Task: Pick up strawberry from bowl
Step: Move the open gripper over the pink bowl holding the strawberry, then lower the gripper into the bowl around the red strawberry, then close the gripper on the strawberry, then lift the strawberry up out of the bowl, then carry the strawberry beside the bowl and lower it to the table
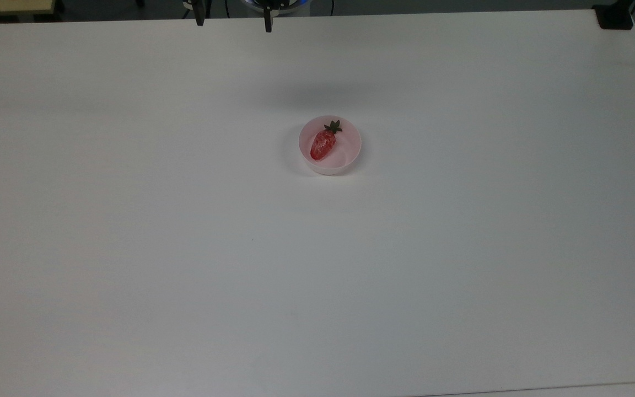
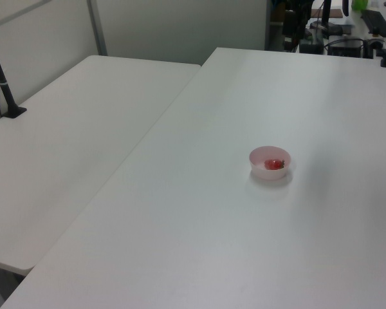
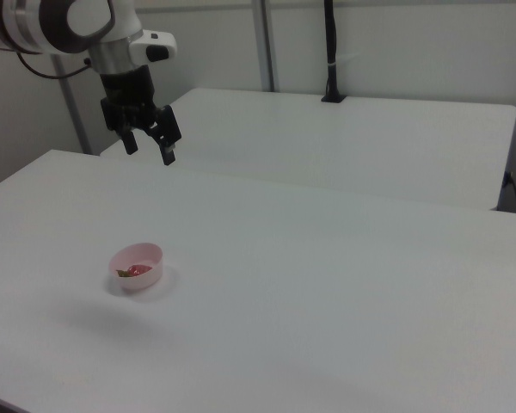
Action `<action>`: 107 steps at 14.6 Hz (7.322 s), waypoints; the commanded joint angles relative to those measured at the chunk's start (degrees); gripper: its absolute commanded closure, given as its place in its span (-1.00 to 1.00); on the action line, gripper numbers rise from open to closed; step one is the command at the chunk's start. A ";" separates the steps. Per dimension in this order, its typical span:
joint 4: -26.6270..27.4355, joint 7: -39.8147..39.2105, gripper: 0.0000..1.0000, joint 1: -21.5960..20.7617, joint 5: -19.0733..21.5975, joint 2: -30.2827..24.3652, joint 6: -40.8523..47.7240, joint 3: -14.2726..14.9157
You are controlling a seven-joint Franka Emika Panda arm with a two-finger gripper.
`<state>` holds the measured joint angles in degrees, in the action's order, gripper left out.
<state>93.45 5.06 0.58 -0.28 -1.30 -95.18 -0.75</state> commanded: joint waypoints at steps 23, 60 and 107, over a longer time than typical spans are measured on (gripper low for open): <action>9.18 4.31 -1.00 -5.41 -1.29 6.39 -11.57 -6.26; 13.24 19.64 -0.97 -9.11 -2.44 20.29 -19.95 -6.72; 14.65 -0.93 -0.13 9.70 -14.75 19.76 -23.38 -7.07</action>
<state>106.74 4.29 10.02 -14.28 19.78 -117.18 -7.67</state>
